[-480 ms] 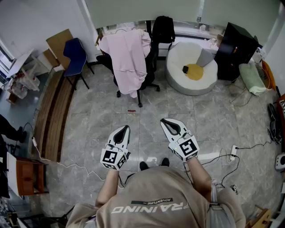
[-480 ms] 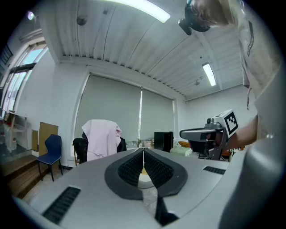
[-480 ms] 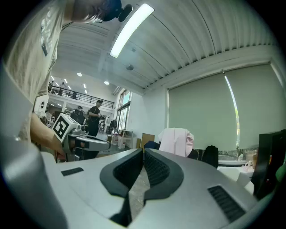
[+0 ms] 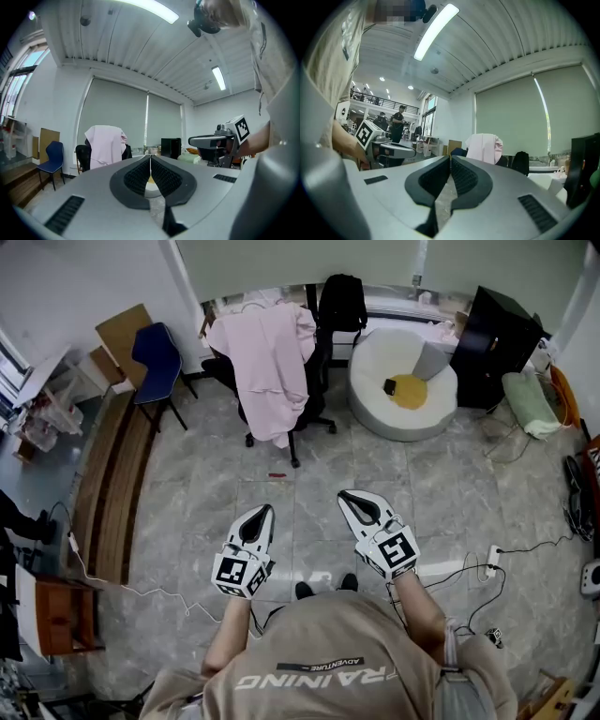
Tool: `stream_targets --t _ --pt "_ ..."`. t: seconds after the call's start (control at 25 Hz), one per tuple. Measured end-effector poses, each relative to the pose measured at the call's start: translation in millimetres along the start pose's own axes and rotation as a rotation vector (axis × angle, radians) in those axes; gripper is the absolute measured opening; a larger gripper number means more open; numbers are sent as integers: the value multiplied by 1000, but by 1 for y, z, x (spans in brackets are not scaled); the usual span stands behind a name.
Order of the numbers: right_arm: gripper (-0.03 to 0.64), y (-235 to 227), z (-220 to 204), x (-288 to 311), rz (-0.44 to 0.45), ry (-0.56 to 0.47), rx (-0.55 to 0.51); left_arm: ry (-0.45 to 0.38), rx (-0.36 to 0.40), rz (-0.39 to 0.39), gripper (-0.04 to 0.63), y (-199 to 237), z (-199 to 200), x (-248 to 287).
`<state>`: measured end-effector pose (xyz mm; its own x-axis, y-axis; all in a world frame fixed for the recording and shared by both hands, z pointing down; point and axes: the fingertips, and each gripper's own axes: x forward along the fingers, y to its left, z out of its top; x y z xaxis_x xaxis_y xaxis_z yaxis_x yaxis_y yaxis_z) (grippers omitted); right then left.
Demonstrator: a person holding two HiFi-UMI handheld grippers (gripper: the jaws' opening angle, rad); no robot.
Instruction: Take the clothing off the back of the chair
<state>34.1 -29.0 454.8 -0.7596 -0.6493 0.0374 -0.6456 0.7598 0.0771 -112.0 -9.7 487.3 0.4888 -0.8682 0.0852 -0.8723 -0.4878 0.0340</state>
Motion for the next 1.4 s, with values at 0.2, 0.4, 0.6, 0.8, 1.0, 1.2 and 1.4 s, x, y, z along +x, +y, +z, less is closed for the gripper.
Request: stream_targets --t 0.2,0.4,0.6,0.8,1.0,1.2,1.4 --pt "38 1 3 2 2 -3 -9 1 -1 -4 15 3 1 0" --pt "38 6 -1 2 3 6 -3 2 -40 4 15 9 -5 -2" --pt "38 7 -4 7 -12 17 -6 10 -39 -6 15 15 -7 -2" --pt "38 12 -3 17 -20 24 -1 17 -36 -24 16 25 -4 -3" --pt "38 13 -6 27 -51 25 16 35 -25 -56 15 37 -9 2" --pt "38 14 -10 28 -88 29 29 31 -12 -86 16 43 -9 8" --pt "39 19 -14 34 -113 34 48 29 1 -112 15 50 -10 6"
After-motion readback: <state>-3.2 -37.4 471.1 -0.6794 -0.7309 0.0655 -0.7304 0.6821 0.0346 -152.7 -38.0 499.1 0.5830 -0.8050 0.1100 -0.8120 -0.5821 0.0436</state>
